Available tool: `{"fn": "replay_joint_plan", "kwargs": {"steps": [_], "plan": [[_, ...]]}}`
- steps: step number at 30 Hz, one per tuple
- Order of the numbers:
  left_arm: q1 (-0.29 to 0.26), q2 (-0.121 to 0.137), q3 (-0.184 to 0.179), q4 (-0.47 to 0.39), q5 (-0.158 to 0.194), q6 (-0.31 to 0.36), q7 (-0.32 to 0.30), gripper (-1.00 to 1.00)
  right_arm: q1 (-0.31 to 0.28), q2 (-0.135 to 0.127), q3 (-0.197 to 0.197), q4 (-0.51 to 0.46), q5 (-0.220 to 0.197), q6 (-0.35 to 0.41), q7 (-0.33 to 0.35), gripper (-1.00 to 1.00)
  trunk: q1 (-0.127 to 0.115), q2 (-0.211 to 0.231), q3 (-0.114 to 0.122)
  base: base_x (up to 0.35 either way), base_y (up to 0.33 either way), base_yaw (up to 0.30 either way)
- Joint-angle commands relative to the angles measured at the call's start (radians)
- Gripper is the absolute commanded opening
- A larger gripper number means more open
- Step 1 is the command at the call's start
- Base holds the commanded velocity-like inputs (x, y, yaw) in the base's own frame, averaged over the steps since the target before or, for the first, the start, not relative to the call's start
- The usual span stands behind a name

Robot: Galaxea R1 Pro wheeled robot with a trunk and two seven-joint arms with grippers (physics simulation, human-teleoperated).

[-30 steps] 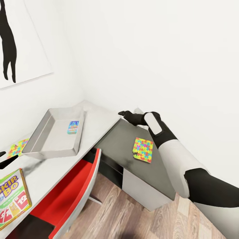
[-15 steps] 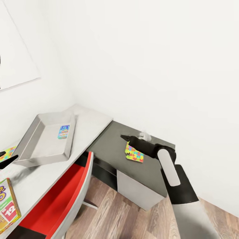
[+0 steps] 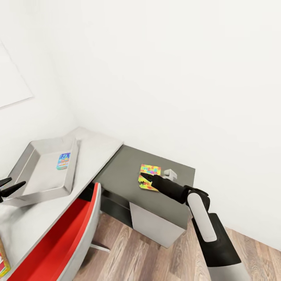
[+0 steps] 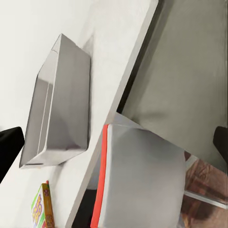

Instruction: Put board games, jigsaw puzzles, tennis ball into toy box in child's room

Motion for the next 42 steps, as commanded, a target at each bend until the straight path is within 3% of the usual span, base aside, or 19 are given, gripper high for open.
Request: {"fn": "replay_joint_plan", "kwargs": {"steps": [1,14,19,20,23,38,42], "plan": [[0.0,0.0,-0.002,-0.001,-0.001,0.011,-0.004,1.0,-0.001,0.0,-0.001,0.0,0.0,0.004,0.0,1.0,0.001,-0.002,0.0,0.0,0.0,-0.174],[0.0,0.0,-0.012,-0.003,-0.002,0.01,-0.004,1.0,0.013,-0.027,0.001,0.001,0.001,-0.038,0.0,1.0,0.001,-0.002,0.017,0.0,0.0,-0.168],[0.0,0.0,-0.013,-0.003,-0.002,0.01,-0.004,1.0,0.022,-0.029,0.001,0.0,0.029,-0.04,0.0,1.0,0.001,-0.002,0.018,0.0,0.0,-0.035],[0.0,0.001,-0.013,-0.003,-0.002,0.01,-0.004,1.0,0.025,-0.028,0.001,-0.001,0.054,-0.04,0.0,1.0,0.001,-0.002,0.018,0.0,0.0,-0.004],[0.0,0.001,-0.013,-0.003,-0.002,0.01,-0.004,1.0,0.027,-0.029,0.001,-0.002,0.06,-0.039,0.0,1.0,0.001,-0.002,0.018,0.0,0.0,-0.003],[0.0,0.001,-0.012,0.001,-0.006,0.005,0.001,1.0,0.082,-0.029,-0.012,0.001,0.065,-0.042,0.001,1.0,0.001,-0.002,0.021,0.0,0.0,0.0],[0.0,0.0,-0.012,-0.001,-0.006,0.003,0.002,1.0,0.083,-0.042,-0.015,-0.003,0.063,-0.042,0.001,1.0,0.001,-0.002,0.027,0.0,0.0,0.0]]}}
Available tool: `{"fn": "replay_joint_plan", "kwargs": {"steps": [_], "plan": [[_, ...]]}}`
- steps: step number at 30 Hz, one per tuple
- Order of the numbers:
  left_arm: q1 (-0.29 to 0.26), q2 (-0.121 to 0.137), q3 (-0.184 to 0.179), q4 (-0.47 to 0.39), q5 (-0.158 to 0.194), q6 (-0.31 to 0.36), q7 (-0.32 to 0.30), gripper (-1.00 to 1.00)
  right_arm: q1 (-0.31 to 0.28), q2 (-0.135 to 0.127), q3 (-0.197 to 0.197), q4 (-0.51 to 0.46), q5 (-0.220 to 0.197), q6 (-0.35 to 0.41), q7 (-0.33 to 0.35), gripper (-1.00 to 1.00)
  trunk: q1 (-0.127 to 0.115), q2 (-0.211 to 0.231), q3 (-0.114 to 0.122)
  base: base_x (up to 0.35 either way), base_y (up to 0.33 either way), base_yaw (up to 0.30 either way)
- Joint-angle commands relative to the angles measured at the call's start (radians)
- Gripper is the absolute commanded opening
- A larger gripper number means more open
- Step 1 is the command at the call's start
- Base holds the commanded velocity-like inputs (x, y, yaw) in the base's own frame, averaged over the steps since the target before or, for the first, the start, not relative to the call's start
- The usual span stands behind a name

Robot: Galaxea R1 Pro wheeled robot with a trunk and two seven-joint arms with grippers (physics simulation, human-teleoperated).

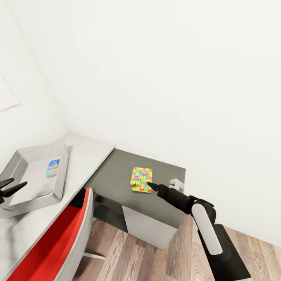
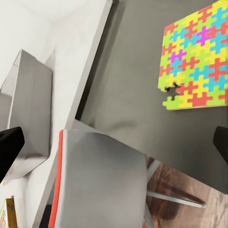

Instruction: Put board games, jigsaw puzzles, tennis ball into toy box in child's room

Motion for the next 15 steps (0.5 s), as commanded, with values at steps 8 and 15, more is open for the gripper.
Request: {"fn": "replay_joint_plan", "kwargs": {"steps": [8,15], "plan": [[-0.001,0.001,0.004,-0.002,-0.001,0.01,-0.006,1.0,0.0,-0.011,-0.002,-0.006,-0.001,0.004,0.0,1.0,0.001,-0.002,0.011,0.0,0.0,0.0],[-0.001,0.001,0.004,-0.002,-0.001,0.01,-0.005,1.0,0.0,-0.014,-0.002,-0.006,-0.001,0.004,0.0,1.0,0.001,-0.002,0.022,0.0,0.0,0.0]]}}
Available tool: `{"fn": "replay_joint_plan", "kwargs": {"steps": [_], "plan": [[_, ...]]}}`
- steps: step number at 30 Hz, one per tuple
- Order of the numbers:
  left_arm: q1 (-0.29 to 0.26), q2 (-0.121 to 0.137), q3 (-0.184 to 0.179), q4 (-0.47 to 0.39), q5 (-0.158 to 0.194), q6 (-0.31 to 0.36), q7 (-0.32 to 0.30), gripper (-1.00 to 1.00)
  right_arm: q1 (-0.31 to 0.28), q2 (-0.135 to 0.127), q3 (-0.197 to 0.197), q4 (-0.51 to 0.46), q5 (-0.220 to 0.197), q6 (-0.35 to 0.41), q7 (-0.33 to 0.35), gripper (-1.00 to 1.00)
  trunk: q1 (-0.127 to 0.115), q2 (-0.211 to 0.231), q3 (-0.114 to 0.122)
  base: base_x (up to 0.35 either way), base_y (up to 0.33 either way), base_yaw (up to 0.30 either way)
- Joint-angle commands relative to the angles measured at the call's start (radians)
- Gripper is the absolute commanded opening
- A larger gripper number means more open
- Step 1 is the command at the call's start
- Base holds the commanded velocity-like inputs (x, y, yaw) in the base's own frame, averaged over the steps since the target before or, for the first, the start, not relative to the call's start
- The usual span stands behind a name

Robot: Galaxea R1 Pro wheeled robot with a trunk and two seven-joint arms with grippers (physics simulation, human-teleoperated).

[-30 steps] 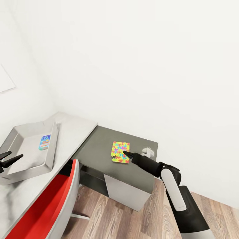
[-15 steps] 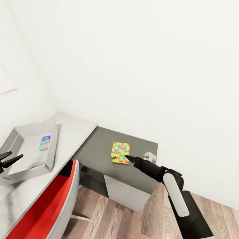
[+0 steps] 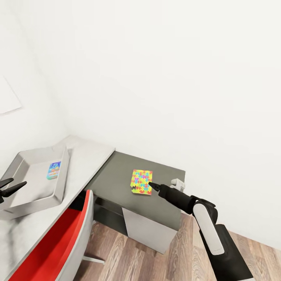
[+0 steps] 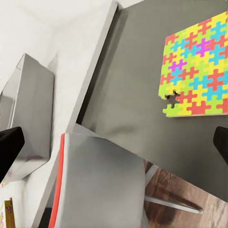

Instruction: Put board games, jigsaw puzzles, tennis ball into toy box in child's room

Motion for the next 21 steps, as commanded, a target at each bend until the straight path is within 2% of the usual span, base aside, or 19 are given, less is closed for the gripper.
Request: {"fn": "replay_joint_plan", "kwargs": {"steps": [1,21], "plan": [[-0.001,0.0,0.0,0.0,-0.001,0.011,-0.004,1.0,-0.001,0.0,-0.001,-0.001,-0.001,0.004,0.0,1.0,0.001,-0.002,0.0,0.0,0.0,0.0],[-0.001,0.0,-0.002,0.0,-0.002,0.011,-0.003,1.0,-0.001,0.001,-0.001,-0.001,-0.001,0.004,0.0,1.0,0.001,-0.002,0.033,0.0,0.0,0.0]]}}
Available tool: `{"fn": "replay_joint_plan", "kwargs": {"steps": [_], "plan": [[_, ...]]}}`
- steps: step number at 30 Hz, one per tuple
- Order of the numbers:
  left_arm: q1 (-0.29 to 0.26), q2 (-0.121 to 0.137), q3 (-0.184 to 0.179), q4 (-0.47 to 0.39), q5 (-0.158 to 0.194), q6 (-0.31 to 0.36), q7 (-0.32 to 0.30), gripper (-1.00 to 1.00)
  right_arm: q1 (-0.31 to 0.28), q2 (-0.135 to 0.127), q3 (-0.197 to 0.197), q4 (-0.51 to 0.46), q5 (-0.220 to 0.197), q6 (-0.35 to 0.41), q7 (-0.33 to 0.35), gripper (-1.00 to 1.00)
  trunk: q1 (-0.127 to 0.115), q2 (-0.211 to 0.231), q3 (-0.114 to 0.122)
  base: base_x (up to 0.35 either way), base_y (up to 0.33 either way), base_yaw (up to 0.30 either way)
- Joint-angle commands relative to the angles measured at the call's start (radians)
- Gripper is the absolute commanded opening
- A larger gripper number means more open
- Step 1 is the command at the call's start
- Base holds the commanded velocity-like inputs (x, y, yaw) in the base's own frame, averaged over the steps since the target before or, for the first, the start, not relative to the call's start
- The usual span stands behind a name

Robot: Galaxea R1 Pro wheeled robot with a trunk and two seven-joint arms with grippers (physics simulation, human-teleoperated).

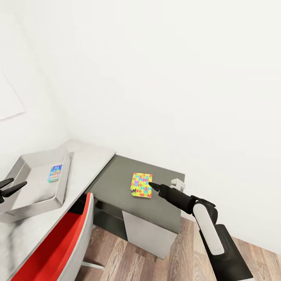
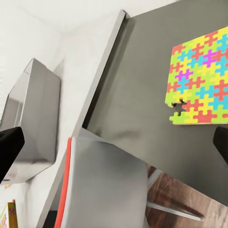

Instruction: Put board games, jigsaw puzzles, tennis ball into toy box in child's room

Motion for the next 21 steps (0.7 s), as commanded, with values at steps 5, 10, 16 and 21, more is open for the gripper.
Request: {"fn": "replay_joint_plan", "kwargs": {"steps": [5,10,16,21], "plan": [[-0.001,0.0,0.0,0.0,-0.001,0.011,-0.005,1.0,-0.001,0.0,-0.001,-0.001,-0.001,0.004,0.0,1.0,0.001,-0.002,0.006,0.0,0.0,0.0],[-0.001,0.0,0.0,0.0,-0.001,0.011,-0.006,1.0,-0.001,-0.001,-0.001,-0.001,-0.001,0.004,0.0,1.0,0.001,-0.002,0.015,0.0,0.0,0.0],[-0.001,0.0,-0.001,-0.001,-0.001,0.011,-0.005,1.0,-0.001,-0.001,-0.001,-0.001,-0.001,0.004,0.0,1.0,0.001,-0.002,0.024,0.0,0.0,0.0],[-0.001,0.0,-0.001,-0.001,-0.001,0.011,-0.005,1.0,-0.001,0.0,-0.001,-0.001,-0.001,0.004,0.0,1.0,0.001,-0.002,0.033,0.0,0.0,0.0]]}}
